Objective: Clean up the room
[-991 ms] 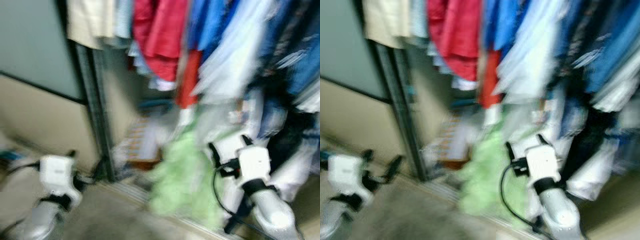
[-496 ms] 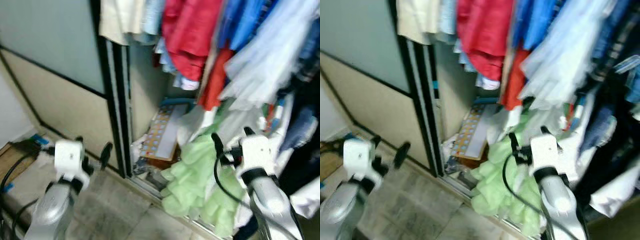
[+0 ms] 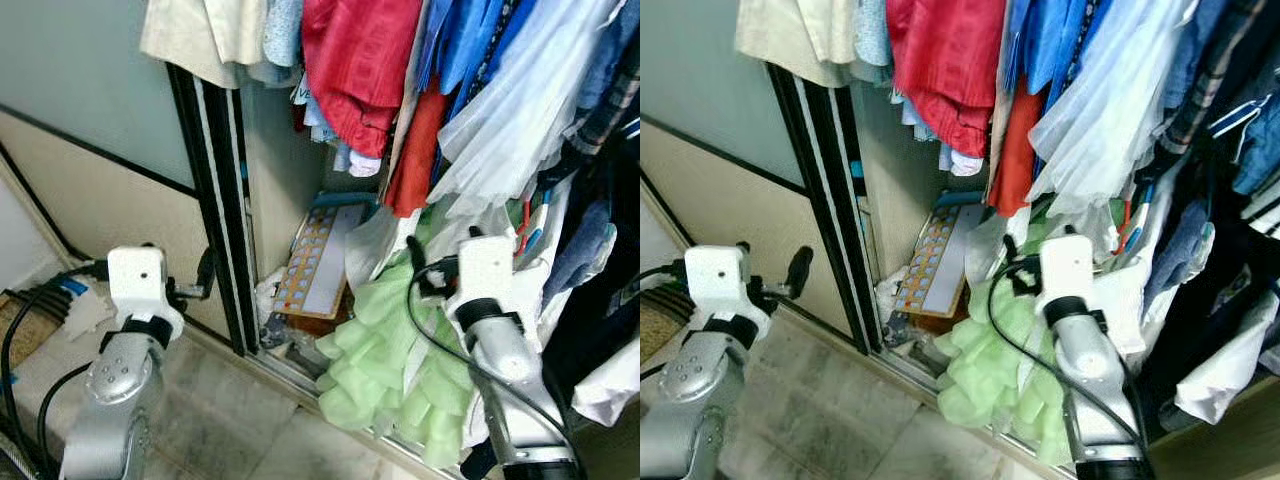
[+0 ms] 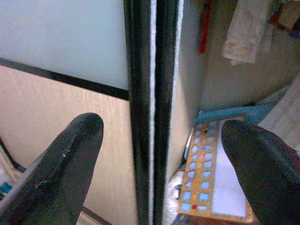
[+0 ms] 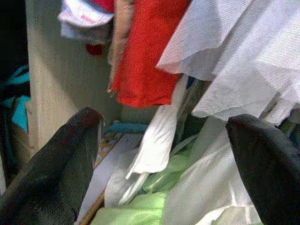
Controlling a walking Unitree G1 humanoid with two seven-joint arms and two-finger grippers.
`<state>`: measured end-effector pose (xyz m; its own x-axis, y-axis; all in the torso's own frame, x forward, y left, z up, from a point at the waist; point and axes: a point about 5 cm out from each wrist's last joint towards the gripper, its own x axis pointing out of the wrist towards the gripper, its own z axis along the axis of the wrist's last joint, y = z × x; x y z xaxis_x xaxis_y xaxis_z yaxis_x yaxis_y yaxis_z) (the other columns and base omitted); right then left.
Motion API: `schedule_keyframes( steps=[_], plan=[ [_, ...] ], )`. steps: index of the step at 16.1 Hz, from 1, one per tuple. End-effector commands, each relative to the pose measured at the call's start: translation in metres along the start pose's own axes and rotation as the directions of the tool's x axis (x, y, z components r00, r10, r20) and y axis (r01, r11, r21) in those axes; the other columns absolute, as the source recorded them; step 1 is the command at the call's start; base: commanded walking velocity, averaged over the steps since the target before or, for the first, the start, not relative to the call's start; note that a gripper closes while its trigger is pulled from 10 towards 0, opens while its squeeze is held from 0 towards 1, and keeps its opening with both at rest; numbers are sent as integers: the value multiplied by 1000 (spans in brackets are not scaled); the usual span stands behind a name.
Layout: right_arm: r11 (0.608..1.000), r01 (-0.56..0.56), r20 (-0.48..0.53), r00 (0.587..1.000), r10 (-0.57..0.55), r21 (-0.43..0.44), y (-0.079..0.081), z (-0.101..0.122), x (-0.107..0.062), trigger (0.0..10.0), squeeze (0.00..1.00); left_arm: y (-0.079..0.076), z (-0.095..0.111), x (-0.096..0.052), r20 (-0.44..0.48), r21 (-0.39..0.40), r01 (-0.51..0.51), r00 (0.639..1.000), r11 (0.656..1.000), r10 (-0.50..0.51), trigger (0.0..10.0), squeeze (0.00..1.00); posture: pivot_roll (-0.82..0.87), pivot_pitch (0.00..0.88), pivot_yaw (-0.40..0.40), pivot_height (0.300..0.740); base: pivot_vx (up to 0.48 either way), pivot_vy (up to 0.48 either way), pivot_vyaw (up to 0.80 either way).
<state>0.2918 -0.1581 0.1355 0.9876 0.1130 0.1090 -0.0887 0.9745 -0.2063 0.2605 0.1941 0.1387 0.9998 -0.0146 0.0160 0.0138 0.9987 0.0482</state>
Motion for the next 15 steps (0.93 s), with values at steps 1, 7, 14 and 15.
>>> schedule_keyframes(
  steps=[1, 7, 14, 15],
  plan=[
    [1000, -14, 8, 1000, 14, -4, 0, -1, 0, 10000, 0, -1, -2, -1, -5, 23, 8, 1000, 1000, -8, 10000, 0, 18, 0, -22, 740, 0, 0, 0],
    [999, -1, 1, 1000, 1, 42, -6, 2, 2, 10000, 0, -21, 33, -1, 83, 50, 43, 995, 998, -47, 10000, 0, 19, 0, -23, 740, 0, 0, 0],
    [999, -51, 14, 999, 51, -16, -2, 0, 3, 10000, 0, -18, 22, -5, 72, 11, -30, 997, 999, 29, 10000, 0, 40, 0, -71, 740, 0, 0, 800],
    [998, -56, 20, 998, 56, -5, 2, 1, 7, 10000, 0, -16, 20, -2, 78, 15, -51, 996, 999, 49, 10000, 0, 42, 0, -72, 740, 0, 0, 800]
  ],
)
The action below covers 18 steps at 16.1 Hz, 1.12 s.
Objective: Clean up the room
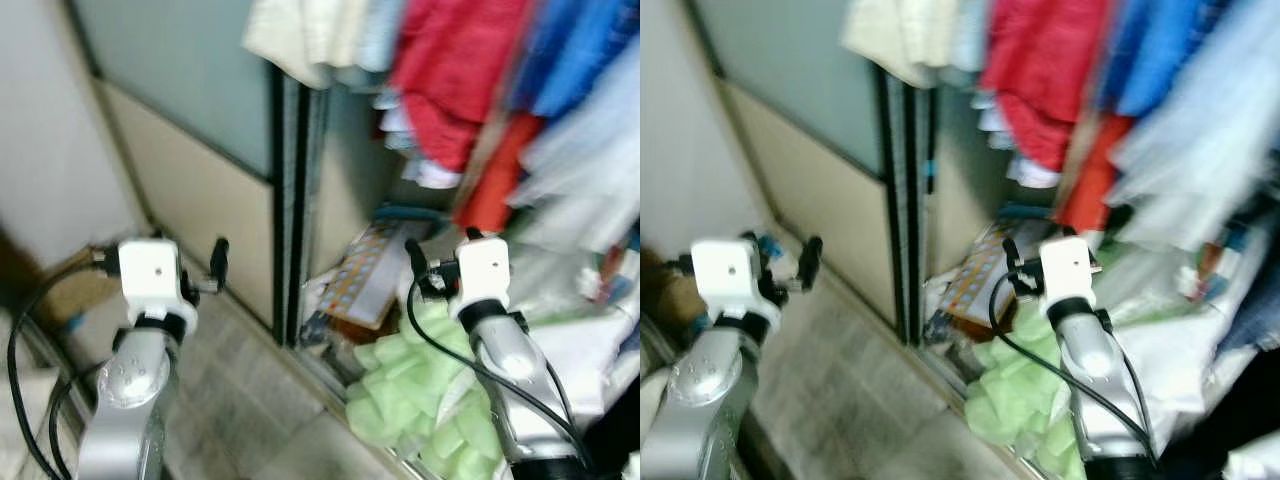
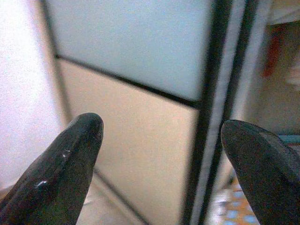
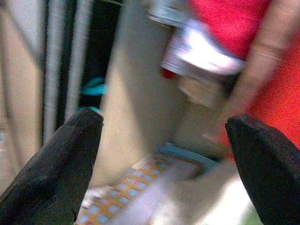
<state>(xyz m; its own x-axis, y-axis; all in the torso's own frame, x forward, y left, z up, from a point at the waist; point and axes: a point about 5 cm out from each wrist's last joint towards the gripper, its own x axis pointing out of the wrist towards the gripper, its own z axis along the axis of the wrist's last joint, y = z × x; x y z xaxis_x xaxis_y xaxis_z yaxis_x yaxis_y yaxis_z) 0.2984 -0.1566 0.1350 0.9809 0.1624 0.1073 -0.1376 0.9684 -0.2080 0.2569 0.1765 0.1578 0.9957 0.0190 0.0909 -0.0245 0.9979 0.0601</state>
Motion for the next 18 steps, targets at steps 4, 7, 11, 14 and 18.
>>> schedule_keyframes(
  steps=[4, 7, 11, 14, 18],
  plan=[
    [996, 88, 15, 996, -88, -3, -11, -1, -5, 10000, 0, -4, -17, 6, -28, 24, 10, 1000, 1000, -9, 10000, 0, -32, 0, -11, 740, 0, 0, 800],
    [994, 105, 13, 994, -105, 19, -7, -4, -13, 10000, 0, -5, -26, 11, -35, 54, 25, 999, 998, -23, 10000, 0, -56, 0, 0, 740, 0, 0, 533],
    [995, 92, 26, 995, -93, 39, 2, -5, -4, 10000, 0, -1, -36, 16, -38, 43, 16, 999, 999, -14, 10000, 0, -18, 0, -14, 740, 0, 0, 0],
    [998, 49, 46, 998, -51, 33, 7, -1, 9, 10000, 0, -2, -36, 10, -19, 25, 21, 1000, 999, -20, 10000, 0, 22, 0, -34, 740, 0, 0, 0],
    [998, 39, 39, 998, -41, 47, 13, -3, 6, 10000, 0, -7, -38, 6, -27, 12, 62, 998, 998, -61, 10000, 0, 8, 0, -36, 740, 0, -335, 0]
  ],
)
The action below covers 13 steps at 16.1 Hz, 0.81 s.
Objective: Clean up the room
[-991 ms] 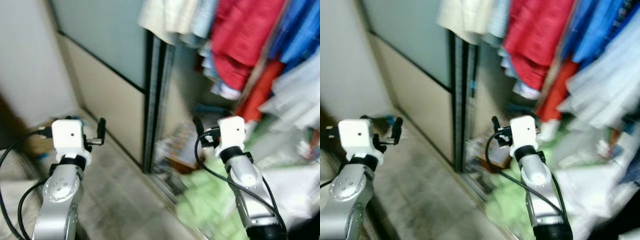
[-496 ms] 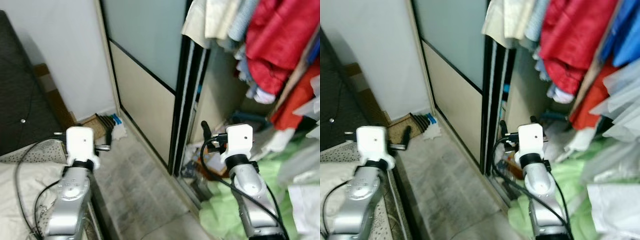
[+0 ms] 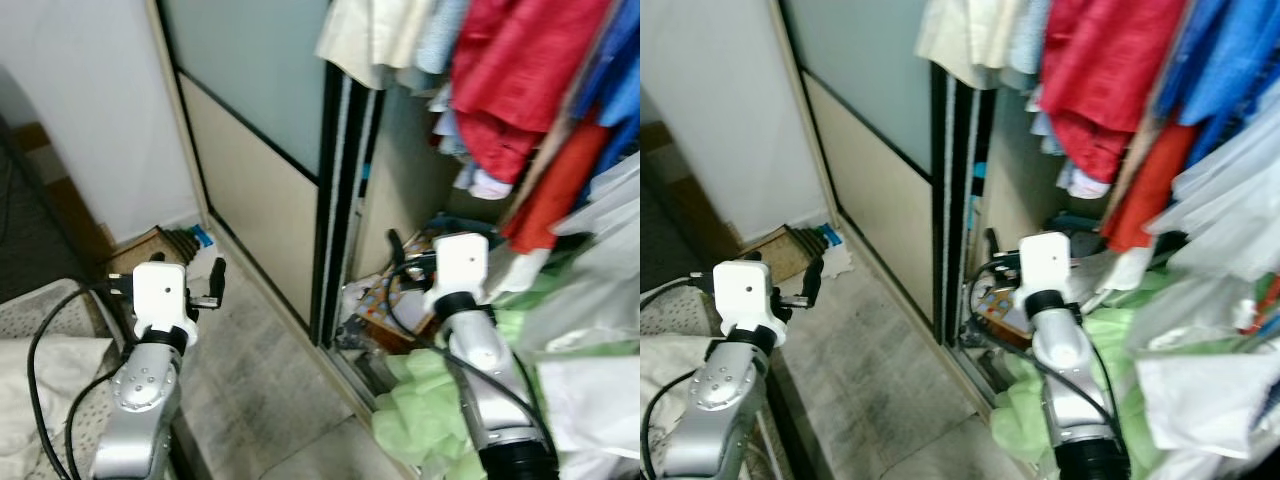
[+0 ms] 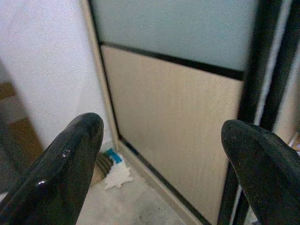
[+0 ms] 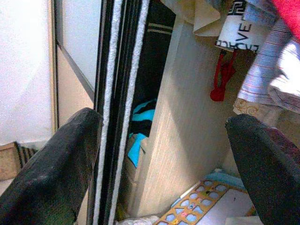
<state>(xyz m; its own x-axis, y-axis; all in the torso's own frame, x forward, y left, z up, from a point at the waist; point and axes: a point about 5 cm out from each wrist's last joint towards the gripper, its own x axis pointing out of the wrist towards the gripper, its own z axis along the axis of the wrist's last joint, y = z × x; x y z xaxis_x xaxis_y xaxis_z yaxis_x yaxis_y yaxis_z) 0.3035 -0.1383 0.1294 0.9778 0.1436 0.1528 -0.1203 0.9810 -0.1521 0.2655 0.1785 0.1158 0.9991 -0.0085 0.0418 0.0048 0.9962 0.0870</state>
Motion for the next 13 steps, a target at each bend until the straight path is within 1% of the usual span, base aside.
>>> schedule_keyframes(
  steps=[1, 2, 4, 6, 7, 9, 10, 12, 13],
  plan=[
    [1000, 5, -4, 1000, -5, -9, -4, 0, -3, 10000, 0, -6, 3, 3, 17, -11, 29, 999, 1000, -29, 10000, 0, 2, 0, -36, 740, 0, -292, 0],
    [999, -16, -7, 1000, 16, -32, -5, -1, -7, 10000, 0, -6, 3, 2, 15, -15, 28, 999, 999, -28, 10000, 0, -1, 0, -37, 740, 0, -319, 0],
    [1000, -8, -23, 1000, 7, -24, -10, -6, -8, 10000, 0, -9, 1, 0, 10, -25, 28, 1000, 999, -28, 10000, 0, -1, 0, -37, 740, 0, -317, 0],
    [1000, -6, -30, 1000, 6, -1, -10, -6, -7, 10000, 0, -10, 0, -4, 13, -46, 11, 1000, 999, -10, 10000, 0, -2, 0, -38, 740, 0, 0, 0],
    [1000, -10, -33, 999, 10, -7, -8, -7, -8, 10000, 0, -8, -3, -3, 1, -29, -25, 1000, 999, 25, 10000, 0, 0, 0, -39, 740, 0, 0, 0],
    [999, -26, -29, 999, 25, -31, -6, -6, -8, 10000, 0, -5, -2, -2, 7, -13, -47, 999, 999, 47, 10000, 0, 4, 0, -36, 740, 0, 0, 0],
    [999, -26, -25, 999, 26, -29, -6, -6, -8, 10000, 0, -4, -1, -1, 13, 0, -52, 999, 999, 52, 10000, 0, 6, 0, -36, 740, 0, 0, 0],
    [1000, 2, -28, 1000, -3, -9, -8, -7, -6, 10000, 0, 0, -4, -2, 6, 15, -44, 999, 999, 44, 10000, 0, 4, 0, -20, 740, 0, 0, 800],
    [999, 35, -25, 999, -35, 12, -10, -8, -7, 10000, 0, 0, -6, -3, -5, 14, -37, 999, 999, 37, 10000, 0, 2, 0, -8, 740, 0, 0, 800]
  ],
)
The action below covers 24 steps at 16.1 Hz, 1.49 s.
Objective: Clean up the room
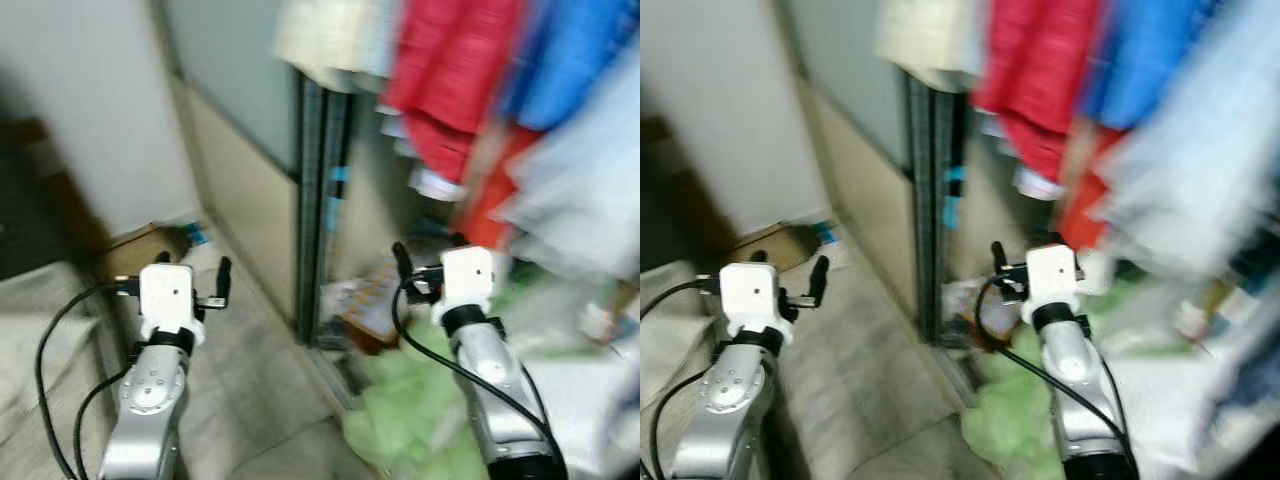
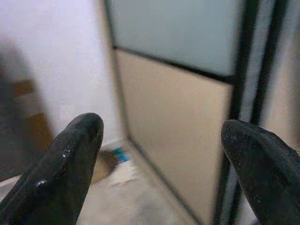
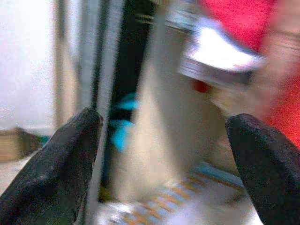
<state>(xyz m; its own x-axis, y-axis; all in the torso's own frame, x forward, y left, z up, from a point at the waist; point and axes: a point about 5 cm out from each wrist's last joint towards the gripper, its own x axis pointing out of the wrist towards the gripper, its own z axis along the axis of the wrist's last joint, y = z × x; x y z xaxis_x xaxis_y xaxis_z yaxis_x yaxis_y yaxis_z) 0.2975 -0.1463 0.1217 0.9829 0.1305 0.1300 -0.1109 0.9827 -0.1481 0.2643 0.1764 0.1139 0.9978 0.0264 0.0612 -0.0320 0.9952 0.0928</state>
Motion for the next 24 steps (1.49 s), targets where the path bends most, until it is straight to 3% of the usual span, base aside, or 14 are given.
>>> schedule_keyframes(
  steps=[1, 6, 7, 8, 10, 11, 12, 13, 14, 15, 16, 17, 18, 24],
  plan=[
    [999, 39, -1, 999, -39, 18, -5, -1, 1, 10000, 0, 2, -5, -2, -22, 9, -1, 1000, 1000, 1, 10000, 0, 1, 0, -2, 740, 0, 0, 800],
    [997, 66, -25, 998, -65, 46, -6, -6, -6, 10000, 0, 9, -11, -4, -36, 29, -7, 999, 1000, 8, 10000, 0, -11, 0, -11, 740, 0, 0, 0],
    [997, 63, -23, 998, -62, 45, -8, -6, -6, 941, 0, 11, -13, -6, -42, 22, -33, 999, 999, 34, 10000, 0, -10, 0, -18, 740, 0, 0, 0],
    [997, 60, -22, 998, -59, 46, -10, -6, -6, 0, 0, 12, -14, -7, -46, 15, -54, 997, 998, 55, 10000, 0, -8, 0, -26, 740, 0, 0, 0],
    [998, 49, -17, 999, -48, 50, -12, -5, -4, 0, 0, 11, -15, -10, -40, 17, -64, 997, 998, 64, 10000, 0, -5, 0, -30, 740, 0, 0, 0],
    [998, 53, -26, 998, -52, 45, -13, -6, -3, 0, 0, 10, -16, -12, -41, 0, -69, 997, 998, 69, 3020, 0, -1, 0, -37, 740, 0, 0, 0],
    [997, 58, -37, 998, -57, 40, -12, -8, -1, 0, 0, 10, -16, -13, -42, 3, -76, 996, 997, 76, 2941, 0, 4, 0, -40, 740, 0, 0, 0],
    [997, 58, -40, 998, -57, 43, -11, -9, -1, 0, 0, 13, -15, -11, -40, 11, -87, 995, 996, 87, 4824, 0, 5, 0, -40, 740, 0, 0, 0],
    [997, 59, -42, 998, -57, 47, -11, -9, 0, 0, 0, 15, -14, -9, -38, 19, -91, 995, 996, 92, 8000, 0, 5, 0, -40, 740, 0, 0, 0],
    [997, 57, -42, 998, -55, 48, -10, -8, 1, 0, 0, 18, -12, -6, -30, 27, -89, 996, 996, 90, 10000, 0, 7, 0, -37, 740, 0, 0, 0],
    [997, 49, -42, 998, -46, 62, -10, -8, 2, 0, 0, 19, -10, -4, -24, -3, -74, 997, 997, 74, 10000, 0, 7, 0, -37, 740, 0, 0, 0],
    [996, 42, -40, 998, -39, 73, -10, -8, 3, 0, 0, 19, -9, -4, -16, -25, -70, 997, 997, 69, 10000, 247, 7, 0, -37, 740, 0, 0, 0],
    [996, 41, -50, 998, -37, 80, -10, -10, 1, 10000, 1000, 19, -10, -7, -25, -54, -53, 998, 997, 52, 10000, 1000, 0, 0, -29, 740, 0, 0, 0],
    [994, 23, -69, 998, -15, 111, -5, -15, -1, 10000, 1000, 9, -17, -10, -52, -80, -25, 998, 996, 21, 10000, 1000, 2, 0, -25, 740, 0, 0, 0]
  ],
)
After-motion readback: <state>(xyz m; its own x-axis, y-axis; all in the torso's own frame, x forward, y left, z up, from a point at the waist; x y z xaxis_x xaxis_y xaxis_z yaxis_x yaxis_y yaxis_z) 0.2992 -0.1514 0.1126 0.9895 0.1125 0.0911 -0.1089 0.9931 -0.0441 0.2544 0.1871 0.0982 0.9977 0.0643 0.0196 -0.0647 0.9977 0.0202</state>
